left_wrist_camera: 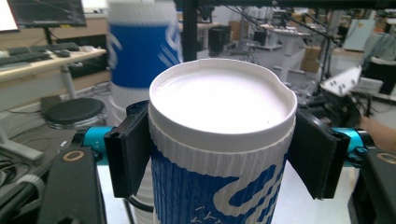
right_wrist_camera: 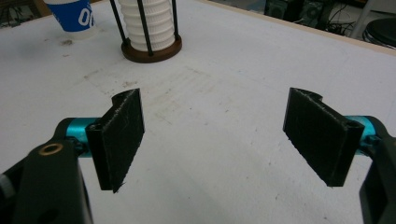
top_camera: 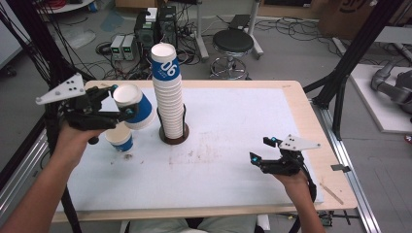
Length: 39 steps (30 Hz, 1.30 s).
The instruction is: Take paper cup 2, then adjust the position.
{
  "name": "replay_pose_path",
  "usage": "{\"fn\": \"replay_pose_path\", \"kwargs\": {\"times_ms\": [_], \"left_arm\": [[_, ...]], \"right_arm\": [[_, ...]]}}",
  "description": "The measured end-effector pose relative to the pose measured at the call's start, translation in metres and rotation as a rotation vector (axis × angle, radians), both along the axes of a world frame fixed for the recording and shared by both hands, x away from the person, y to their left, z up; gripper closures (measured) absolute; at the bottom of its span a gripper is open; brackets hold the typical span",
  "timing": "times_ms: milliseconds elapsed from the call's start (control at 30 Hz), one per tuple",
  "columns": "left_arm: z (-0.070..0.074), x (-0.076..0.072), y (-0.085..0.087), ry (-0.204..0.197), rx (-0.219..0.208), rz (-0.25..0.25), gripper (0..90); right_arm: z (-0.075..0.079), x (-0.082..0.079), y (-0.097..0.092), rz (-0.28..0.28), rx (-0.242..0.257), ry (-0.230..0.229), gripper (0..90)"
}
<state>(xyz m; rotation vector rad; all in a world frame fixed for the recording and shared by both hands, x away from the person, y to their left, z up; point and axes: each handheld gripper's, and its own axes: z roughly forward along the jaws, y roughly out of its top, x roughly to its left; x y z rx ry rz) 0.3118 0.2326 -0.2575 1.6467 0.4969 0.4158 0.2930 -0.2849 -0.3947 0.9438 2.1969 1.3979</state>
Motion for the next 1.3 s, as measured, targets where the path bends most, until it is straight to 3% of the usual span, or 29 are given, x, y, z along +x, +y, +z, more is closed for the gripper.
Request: {"fn": "replay_pose_path", "kwargs": {"times_ms": [500,833,1300], "left_arm": [[-0.05,-0.004,-0.034,0.007,0.049,-0.06,28.3],[-0.067,-0.006,-0.047,0.023,0.023,-0.076,28.3],[-0.084,-0.007,-0.073,0.028,0.017,-0.142,28.3]], "right_arm": [[-0.001,0.006,0.002,0.005,0.009,0.001,21.1],[0.001,0.005,0.004,0.024,0.025,-0.002,21.0],[0.005,0.002,0.022,0.155,0.037,-0.005,19.8]]}}
